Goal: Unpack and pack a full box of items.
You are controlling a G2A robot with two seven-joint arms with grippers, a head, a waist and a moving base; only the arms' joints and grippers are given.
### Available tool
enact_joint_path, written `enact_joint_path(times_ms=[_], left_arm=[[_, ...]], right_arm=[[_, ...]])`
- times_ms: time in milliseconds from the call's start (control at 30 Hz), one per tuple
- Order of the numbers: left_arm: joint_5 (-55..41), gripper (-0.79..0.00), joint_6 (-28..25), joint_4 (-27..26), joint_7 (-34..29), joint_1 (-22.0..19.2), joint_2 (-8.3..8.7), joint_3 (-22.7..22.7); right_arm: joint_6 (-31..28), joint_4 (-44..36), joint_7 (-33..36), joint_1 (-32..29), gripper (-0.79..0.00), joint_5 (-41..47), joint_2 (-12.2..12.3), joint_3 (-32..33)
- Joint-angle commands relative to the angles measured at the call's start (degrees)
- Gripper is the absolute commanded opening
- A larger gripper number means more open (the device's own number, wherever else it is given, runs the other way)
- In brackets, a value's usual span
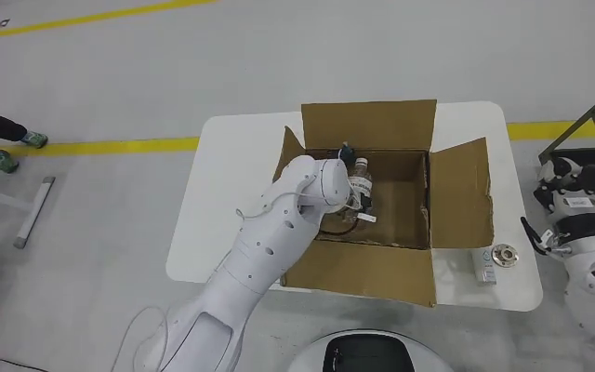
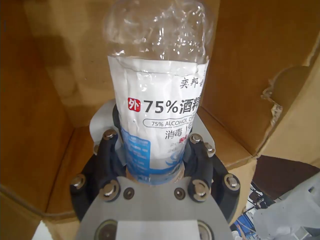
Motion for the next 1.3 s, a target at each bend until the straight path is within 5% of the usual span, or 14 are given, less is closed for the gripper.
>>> enact_joint_path(times_ms=[0,667,733,800,867,1267], left_arm=[[-0.7,-0.785,0.1,2.4,0.1,-0.6,-0.51,1.0],[-2.2,-0.760,2.7,13.8,2.7,-3.1,-3.48,5.8],[-2.1,-0.650,2.8,14.4,2.8,-3.3,-3.65,6.0],[-2.4,-0.222,2.9,15.1,2.9,-3.6,-3.90,6.2],[-2.3,0.000,2.9,15.6,2.9,-3.8,-4.06,6.4],[-2.4,0.000,3.1,17.2,3.1,-4.8,-4.82,6.8]], right_arm=[[0.0,0.0,-0.1,0.0,-0.785,-0.1,0.0,0.0],[0.3,-0.1,-0.6,-0.9,-0.785,0.1,0.2,0.4],[0.3,0.0,-0.6,-1.0,-0.785,0.2,0.2,0.5],[0.3,0.0,-0.6,-1.1,-0.785,0.3,0.2,0.6],[0.2,0.1,-0.4,-1.3,-0.785,0.3,0.2,0.6],[-1.0,0.9,2.6,-1.3,-0.785,0.2,0.5,0.8]])
